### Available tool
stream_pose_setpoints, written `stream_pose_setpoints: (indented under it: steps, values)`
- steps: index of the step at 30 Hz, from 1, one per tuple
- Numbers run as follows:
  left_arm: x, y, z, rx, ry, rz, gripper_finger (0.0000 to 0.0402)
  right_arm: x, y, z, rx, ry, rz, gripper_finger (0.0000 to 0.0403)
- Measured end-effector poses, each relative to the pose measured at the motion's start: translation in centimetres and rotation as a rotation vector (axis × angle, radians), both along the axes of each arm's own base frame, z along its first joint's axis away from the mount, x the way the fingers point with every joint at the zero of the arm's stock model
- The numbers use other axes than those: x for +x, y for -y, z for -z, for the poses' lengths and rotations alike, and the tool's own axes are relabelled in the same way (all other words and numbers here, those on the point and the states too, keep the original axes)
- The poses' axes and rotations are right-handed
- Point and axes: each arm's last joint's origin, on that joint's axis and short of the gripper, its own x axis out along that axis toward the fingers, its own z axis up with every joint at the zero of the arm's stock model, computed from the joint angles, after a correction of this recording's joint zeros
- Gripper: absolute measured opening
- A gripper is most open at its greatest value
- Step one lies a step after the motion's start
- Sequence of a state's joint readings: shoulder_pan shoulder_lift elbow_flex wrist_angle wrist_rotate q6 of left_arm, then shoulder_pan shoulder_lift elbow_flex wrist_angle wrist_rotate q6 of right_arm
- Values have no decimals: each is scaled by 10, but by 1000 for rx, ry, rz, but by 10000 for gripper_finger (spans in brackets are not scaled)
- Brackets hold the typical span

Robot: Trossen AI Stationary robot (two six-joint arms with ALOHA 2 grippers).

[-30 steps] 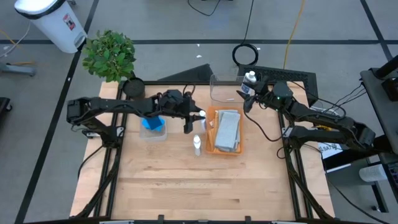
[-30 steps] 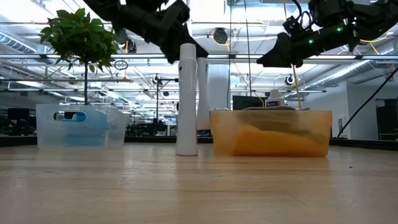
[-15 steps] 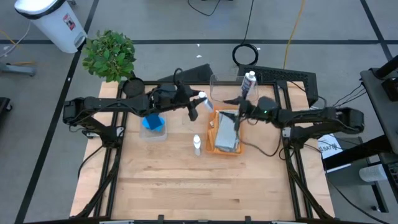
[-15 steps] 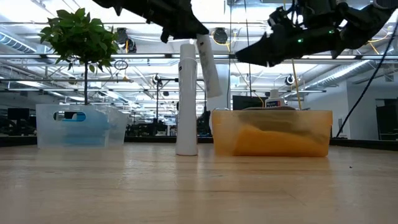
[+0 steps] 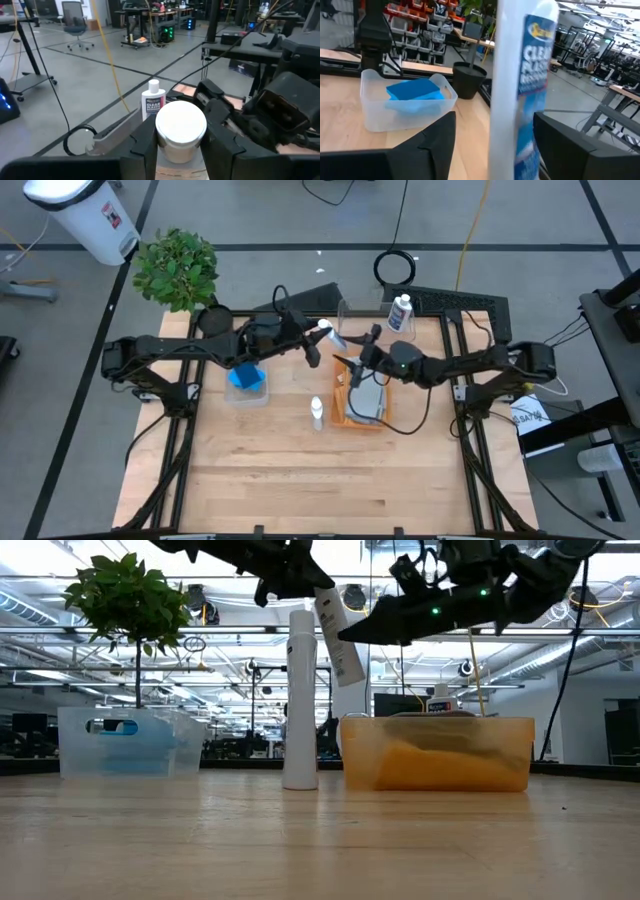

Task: Pick & Place Kitchen Items
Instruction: Put the white plastic restorer bottle into the transparent bin

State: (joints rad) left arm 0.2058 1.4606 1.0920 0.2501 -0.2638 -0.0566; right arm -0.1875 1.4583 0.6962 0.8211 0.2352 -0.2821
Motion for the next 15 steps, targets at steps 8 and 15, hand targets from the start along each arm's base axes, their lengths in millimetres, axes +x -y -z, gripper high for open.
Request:
stream_pose_setpoints:
  steps: [8,15]
  values:
    - [2,4,1,-2,1,10,116,16,5,-4,-47,6,12,213]
    - [4,8,1,6,5,14,116,15,9,-5,-68,1,111,123]
